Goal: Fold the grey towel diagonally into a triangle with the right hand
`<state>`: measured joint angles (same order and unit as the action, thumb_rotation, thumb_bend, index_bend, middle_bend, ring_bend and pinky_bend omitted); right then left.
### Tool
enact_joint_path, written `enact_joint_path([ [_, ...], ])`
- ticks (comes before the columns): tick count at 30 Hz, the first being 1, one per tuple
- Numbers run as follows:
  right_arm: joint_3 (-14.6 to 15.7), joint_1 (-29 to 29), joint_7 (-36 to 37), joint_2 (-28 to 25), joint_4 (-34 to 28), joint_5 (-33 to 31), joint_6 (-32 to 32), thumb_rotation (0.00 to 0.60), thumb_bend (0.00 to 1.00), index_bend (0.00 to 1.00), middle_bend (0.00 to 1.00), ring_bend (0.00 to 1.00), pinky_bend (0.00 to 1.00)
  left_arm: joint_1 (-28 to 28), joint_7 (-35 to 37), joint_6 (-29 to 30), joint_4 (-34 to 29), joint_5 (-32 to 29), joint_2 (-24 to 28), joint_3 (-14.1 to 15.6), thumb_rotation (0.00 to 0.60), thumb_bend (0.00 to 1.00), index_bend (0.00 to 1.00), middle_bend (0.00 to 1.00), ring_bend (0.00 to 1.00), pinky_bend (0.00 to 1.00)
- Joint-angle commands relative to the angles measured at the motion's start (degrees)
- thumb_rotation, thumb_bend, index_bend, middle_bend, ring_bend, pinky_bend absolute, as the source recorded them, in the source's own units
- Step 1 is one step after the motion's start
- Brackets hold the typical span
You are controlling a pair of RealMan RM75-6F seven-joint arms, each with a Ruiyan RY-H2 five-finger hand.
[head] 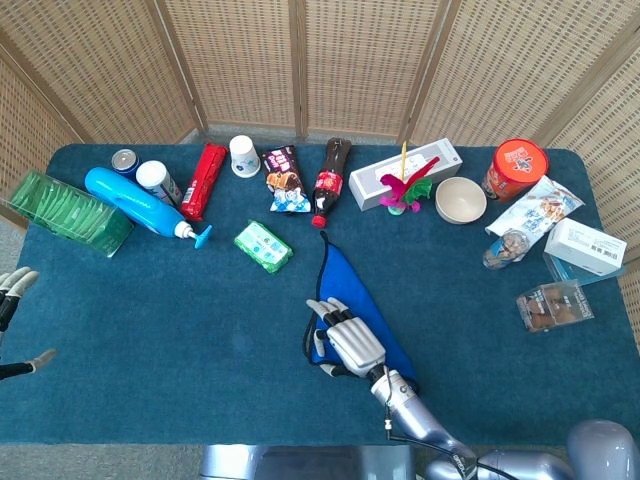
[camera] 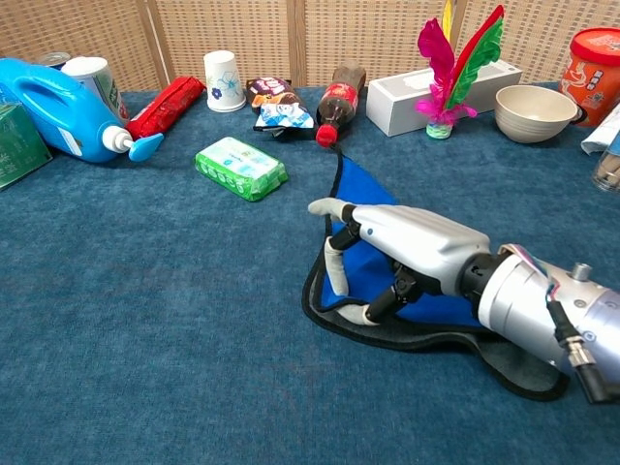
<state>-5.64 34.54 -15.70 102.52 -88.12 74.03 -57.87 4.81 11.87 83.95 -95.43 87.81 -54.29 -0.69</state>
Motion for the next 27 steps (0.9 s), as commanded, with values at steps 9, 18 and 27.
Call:
enact_joint_path([
  [9,-0.2,0.4,-0.7,1.1,1.4,-1.4,0.9,0.521,0.28,0.38,0.0,0.0,0.0,0.0,0.5,0.0,0.2,-0.1,0.1,0.0,0.6,0.12,0.0,0.0,0.0,0.0],
  [18,-0.1,0.7,0.4,-1.1,-0.7,-0.4,1.5,0.129,0.02,0.27,0.0,0.0,0.0,0.1,0.5,-0.1,0.1,0.0,0.1,0.0,0.6,0.12,0.0,0.0,0.0,0.0],
  [27,-0.4,0.8,1.9,-2.8,-1.8,1.1,0.7,0.128,0.02,0.28,0.0,0.0,0.0,0.0,0.4,0.1,0.1,0.1,0.1,0.0,0.6,0.12,0.0,0.0,0.0,0.0],
])
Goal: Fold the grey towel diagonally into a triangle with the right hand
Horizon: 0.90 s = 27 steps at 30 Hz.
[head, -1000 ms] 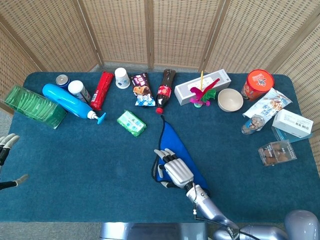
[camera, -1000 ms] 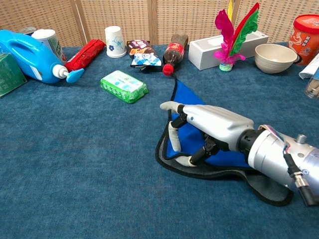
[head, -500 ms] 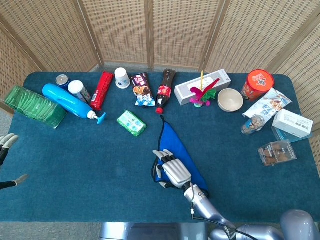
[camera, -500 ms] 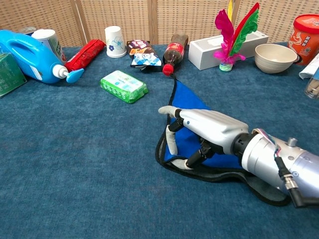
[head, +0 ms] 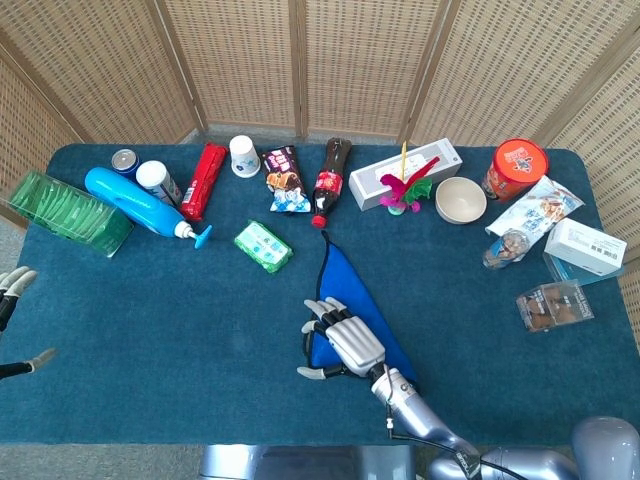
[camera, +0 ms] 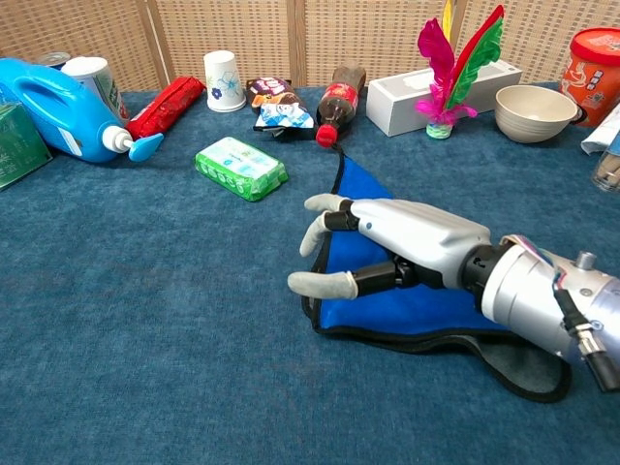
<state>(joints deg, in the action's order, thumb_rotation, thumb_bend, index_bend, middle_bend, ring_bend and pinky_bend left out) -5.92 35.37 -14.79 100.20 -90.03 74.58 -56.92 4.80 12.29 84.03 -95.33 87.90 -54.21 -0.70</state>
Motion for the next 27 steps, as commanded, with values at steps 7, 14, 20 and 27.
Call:
enact_joint_path([
  [7,-0.2,-0.5,3.9,-2.8,2.6,3.5,-2.2,0.129,0.03,0.29,0.0,0.0,0.0,-0.1,0.2,0.1,0.1,-0.2,0.0,-0.1,0.6,0.11,0.0,0.0,0.0,0.0],
  [14,-0.4,-2.8,8.3,-7.6,5.9,9.1,-9.5,0.136,0.02,0.12,0.0,0.0,0.0,0.0,0.4,0.1,0.0,-0.3,0.1,-0.2,0.6,0.12,0.0,0.0,0.0,0.0],
  [20,-1.5,-5.4,11.0,-12.7,7.2,9.8,-14.3,0.16,0.01,0.01,0.0,0.0,0.0,-0.1,0.3,0.3,-0.1,-0.1,0.1,-0.2,0.6,0.12,0.0,0.0,0.0,0.0],
  [27,-2.1,-8.2,14.4,-17.1,10.4,9.3,-17.7,0.233,0.0,0.01,0.0,0.0,0.0,0.0,-0.2,0.1,-0.2,-0.2,-0.1,-0.2,0.6,0.12,0.0,0.0,0.0,0.0],
])
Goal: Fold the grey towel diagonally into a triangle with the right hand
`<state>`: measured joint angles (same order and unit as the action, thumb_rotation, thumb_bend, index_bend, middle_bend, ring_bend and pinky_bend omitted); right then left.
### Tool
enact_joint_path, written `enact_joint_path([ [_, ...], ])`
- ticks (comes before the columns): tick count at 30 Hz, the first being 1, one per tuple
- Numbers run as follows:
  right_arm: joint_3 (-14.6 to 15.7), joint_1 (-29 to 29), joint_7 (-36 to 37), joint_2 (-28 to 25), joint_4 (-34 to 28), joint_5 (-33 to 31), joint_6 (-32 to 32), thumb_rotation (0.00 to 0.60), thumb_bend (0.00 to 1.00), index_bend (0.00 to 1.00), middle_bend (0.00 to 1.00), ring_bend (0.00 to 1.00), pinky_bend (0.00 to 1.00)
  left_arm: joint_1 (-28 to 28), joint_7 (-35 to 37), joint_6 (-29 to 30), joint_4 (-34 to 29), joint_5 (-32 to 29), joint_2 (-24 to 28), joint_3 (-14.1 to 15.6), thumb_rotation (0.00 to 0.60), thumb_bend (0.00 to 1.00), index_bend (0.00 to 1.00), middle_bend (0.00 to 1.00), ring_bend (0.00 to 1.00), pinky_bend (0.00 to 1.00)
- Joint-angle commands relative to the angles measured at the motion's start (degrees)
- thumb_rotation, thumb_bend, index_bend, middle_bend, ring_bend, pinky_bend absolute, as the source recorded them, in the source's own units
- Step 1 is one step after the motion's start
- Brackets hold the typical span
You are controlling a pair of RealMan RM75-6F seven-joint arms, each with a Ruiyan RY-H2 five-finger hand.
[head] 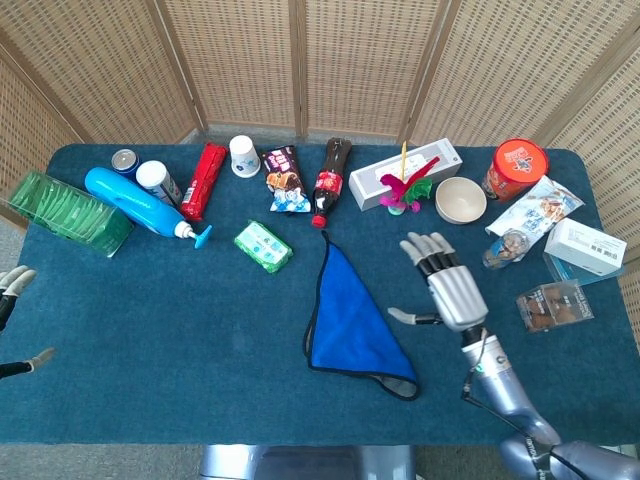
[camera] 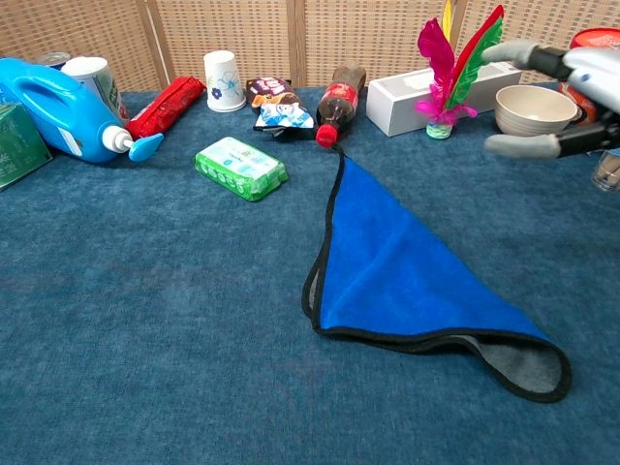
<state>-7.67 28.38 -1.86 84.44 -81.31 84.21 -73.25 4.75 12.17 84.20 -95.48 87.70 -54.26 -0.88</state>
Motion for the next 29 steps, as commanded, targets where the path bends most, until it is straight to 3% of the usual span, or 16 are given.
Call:
enact_joint_path([
  [1,-0.4,-1.6,2.0,-1.7,2.3,-0.3,-1.9,0.233,0.01,0.01,0.0,0.0,0.0,0.0,-0.2,-0.1,0.0,0.0,-0.1,0.0,0.6,0.12,0.0,0.0,0.0,0.0],
  [8,-0.4,-5.7,1.0,-4.4,6.5,0.4,-8.5,0.238,0.01,0.01,0.0,0.0,0.0,0.0,-0.8,0.0,0.1,-0.3,-0.3,-0.1,0.6,0.11,0.0,0.0,0.0,0.0],
  [17,-0.5,-10.6,0.8,-8.0,4.9,-0.5,-13.7,0.241,0.0,0.01,0.0,0.0,0.0,0.2,-1.3,-0.1,0.2,-0.3,-0.5,-0.2,0.6,0.12,0.0,0.0,0.0,0.0],
  [23,-0.3,-14.1,1.9,-10.0,2.7,-2.3,-15.3,0.327,0.0,0.01,0.0,0.0,0.0,-0.4,-1.2,0.9,0.1,-0.3,-0.3,-0.3,0.6,0.12,0.0,0.0,0.0,0.0],
  [29,0.7,-16.4,0.7,-12.0,-0.4,-3.5,-15.0,0.336,0.0,0.01,0.0,0.0,0.0,-0.5,-2.1,1.1,0.4,-0.7,-0.5,-0.5,0.6,0.12,0.0,0.0,0.0,0.0],
])
